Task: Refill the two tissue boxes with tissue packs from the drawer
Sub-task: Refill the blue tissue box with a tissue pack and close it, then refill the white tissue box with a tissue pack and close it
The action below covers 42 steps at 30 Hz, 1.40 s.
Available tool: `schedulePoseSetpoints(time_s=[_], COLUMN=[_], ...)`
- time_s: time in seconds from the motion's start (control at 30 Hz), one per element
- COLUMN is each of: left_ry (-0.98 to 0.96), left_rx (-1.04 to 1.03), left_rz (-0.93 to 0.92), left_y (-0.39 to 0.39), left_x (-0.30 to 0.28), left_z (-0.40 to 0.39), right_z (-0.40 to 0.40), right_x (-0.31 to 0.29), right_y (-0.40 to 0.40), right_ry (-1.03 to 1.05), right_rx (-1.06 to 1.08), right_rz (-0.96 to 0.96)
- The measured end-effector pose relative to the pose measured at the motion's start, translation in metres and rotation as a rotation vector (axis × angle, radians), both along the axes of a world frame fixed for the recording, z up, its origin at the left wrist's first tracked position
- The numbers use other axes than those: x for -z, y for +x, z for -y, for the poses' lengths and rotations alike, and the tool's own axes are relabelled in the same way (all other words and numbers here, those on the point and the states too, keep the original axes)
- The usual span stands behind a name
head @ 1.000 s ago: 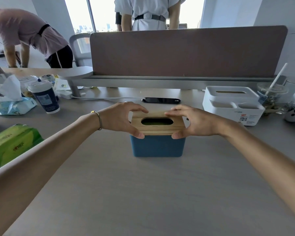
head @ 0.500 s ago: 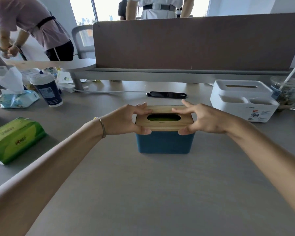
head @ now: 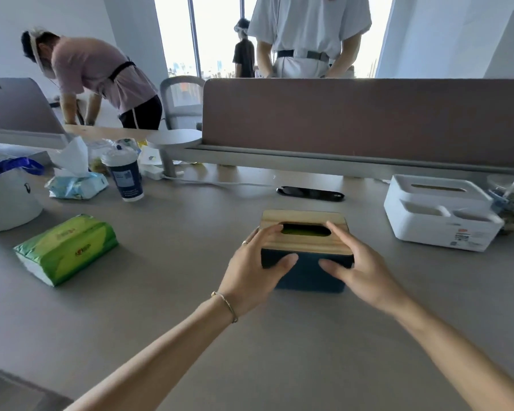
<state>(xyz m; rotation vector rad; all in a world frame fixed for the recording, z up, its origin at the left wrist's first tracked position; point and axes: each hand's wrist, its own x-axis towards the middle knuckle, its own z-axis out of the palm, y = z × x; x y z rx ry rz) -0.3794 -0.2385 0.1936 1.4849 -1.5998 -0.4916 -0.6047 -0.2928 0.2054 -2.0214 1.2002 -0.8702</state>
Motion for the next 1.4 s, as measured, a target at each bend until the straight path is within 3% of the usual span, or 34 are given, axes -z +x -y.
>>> schedulePoseSetpoints(time_s=[0.17, 0.63, 0.87, 1.07, 1.4], left_ry=[-0.024, 0.007, 0.048, 0.100, 0.053], left_rx=[-0.151, -0.522, -0.549, -0.438, -0.374], left_rz=[0.135, 0.079, 0.215, 0.334, 0.457], left_y=[0.022, 0.168, 0.230, 0.265, 0.301], left_x=[-0.017, -0.063, -0.056, -0.044, -0.017], left_z=[0.009, 0.094, 0.154, 0.192, 0.234], right_z=[0.011, 0.110, 0.164, 0.205, 0.211], right_x=[-0.011, -0.045, -0.033, -0.015, -0.004], right_y=[0.043, 0.231, 0.308, 0.342, 0.383], right_ry=[-0.075, -0.058, -0.154, -0.184, -0.309], right_rx=[0.007, -0.020, 0.062, 0.035, 0.192], right_rz=[-0.002, 0.022, -0.126, -0.232, -0.427])
